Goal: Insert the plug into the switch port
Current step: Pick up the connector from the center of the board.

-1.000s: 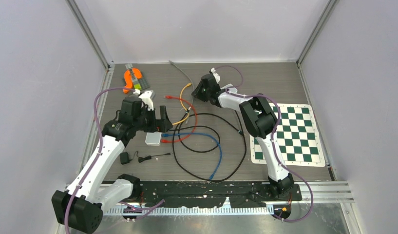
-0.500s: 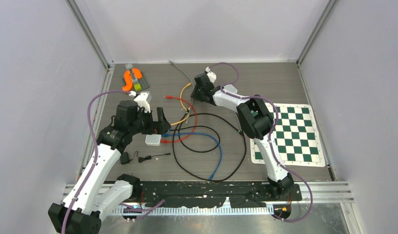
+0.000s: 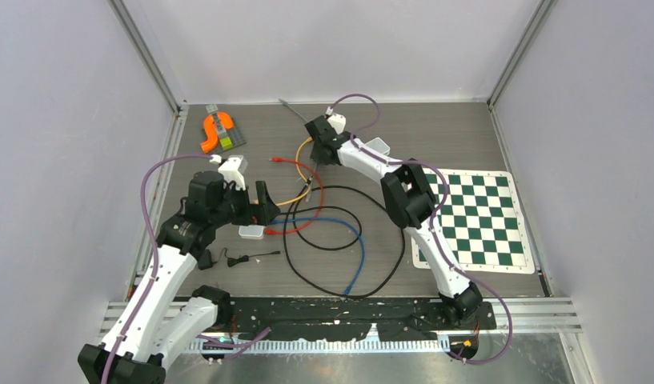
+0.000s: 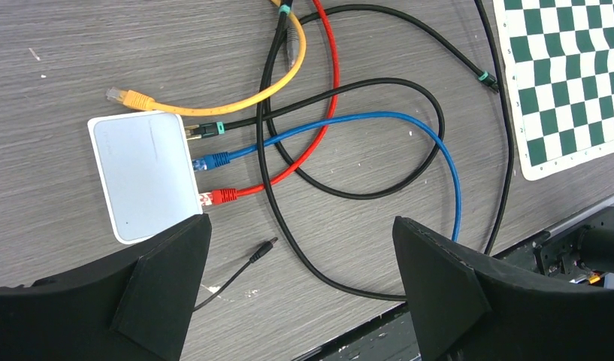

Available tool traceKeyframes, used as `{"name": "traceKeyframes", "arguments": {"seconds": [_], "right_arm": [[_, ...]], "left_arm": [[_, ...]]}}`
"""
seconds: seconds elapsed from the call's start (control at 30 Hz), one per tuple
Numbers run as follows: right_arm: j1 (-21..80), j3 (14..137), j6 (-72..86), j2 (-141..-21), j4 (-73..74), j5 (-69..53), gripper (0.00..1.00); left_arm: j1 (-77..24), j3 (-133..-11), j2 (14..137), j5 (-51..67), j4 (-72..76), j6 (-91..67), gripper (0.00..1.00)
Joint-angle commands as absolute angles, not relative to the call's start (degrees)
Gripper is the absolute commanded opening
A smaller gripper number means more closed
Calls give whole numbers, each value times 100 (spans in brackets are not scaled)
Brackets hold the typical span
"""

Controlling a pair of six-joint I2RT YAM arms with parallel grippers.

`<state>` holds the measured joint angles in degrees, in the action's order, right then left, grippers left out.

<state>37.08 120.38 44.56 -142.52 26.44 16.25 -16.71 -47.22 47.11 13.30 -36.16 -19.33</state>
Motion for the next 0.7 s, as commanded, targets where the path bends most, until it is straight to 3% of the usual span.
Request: {"name": "traceKeyframes", "arguments": {"seconds": [0.0,0.37,0.67], "right_arm": [[3722,12350,4323,-14342,3314,1977,6],[3813,10902,2319,-12246,524,2744,5],[3893,9357,662,-11164,-2139,2454,5]], "left_arm": [[-1646,-4650,4617,1494,-3295,-2037,95],[-1639,-4623,4643,1444,-3530,-2263,91],[-1594,-4675,4779,1685,-3406,-2637,88]]}}
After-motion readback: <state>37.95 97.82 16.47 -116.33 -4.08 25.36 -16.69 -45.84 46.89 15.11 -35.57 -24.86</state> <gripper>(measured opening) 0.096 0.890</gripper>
